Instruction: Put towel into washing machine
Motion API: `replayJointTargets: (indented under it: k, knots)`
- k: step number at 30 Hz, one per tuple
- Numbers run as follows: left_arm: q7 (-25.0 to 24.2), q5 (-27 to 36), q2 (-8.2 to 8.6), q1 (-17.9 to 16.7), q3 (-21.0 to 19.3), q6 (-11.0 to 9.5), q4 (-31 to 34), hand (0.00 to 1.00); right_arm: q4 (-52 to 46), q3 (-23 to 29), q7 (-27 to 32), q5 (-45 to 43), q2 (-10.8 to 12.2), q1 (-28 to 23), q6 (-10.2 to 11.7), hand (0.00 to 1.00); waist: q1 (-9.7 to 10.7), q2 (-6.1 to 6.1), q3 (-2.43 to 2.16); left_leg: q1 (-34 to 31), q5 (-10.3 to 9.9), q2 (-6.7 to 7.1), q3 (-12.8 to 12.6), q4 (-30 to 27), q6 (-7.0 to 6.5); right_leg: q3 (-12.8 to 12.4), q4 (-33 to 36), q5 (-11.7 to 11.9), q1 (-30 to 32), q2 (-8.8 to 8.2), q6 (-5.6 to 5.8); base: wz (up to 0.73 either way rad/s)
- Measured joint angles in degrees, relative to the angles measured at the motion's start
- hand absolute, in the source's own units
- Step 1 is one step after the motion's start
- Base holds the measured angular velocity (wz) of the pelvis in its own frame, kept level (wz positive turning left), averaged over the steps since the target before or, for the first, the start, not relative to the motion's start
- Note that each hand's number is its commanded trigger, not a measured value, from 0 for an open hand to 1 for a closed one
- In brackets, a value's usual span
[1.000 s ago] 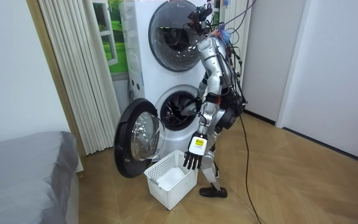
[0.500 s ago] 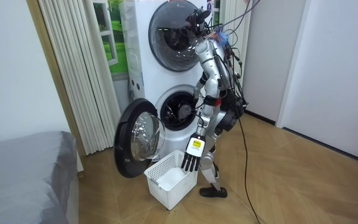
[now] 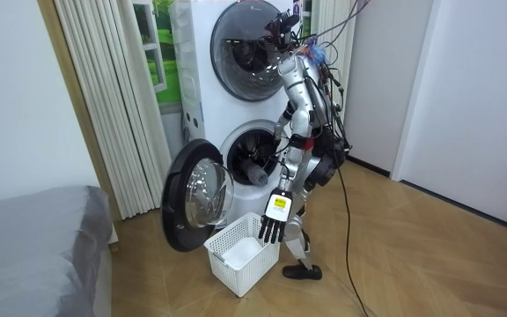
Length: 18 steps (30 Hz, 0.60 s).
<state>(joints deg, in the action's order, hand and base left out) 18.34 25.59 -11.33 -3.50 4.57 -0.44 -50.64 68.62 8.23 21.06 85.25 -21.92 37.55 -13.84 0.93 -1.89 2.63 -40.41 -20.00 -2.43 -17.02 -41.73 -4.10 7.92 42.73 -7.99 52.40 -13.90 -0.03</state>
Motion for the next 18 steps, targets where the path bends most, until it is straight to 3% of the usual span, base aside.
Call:
replayJointTargets:
  k: [5, 11, 18]
  knots:
    - [-0.5, -0.3, 0.44, 0.0, 0.0, 0.4, -0.5, 0.00, 0.2, 0.5, -0.1, -0.5, 0.0, -0.4, 0.0, 0.00, 0.0, 0.52, 0.05, 1.0, 0.0, 0.04, 0.1, 0.3, 0.01, 0.1, 0.1, 0.0, -1.0, 0.01, 0.01, 0.01]
    - [-2.8, -0.3, 0.52, -0.1, -0.1, 0.4, -1.4, 0.00, 0.4, 1.2, -4.9, -0.7, 0.0, -3.8, 0.7, 0.00, -0.7, 1.04, 0.01, 3.9, 0.0, 0.26, 0.1, 1.6, 0.05, 0.2, -0.6, -0.6, -3.9, -0.01, 0.58, 0.03]
    - [-5.3, -0.4, 0.44, -0.5, -2.3, 0.1, -4.7, 0.00, 0.3, 3.2, -12.4, -7.0, 0.1, -12.5, 1.7, 0.00, -1.6, 2.22, -0.13, 10.6, 0.3, 0.17, 1.9, 5.9, 0.51, 3.3, -5.3, -0.9, -12.5, 0.51, 1.15, 0.09]
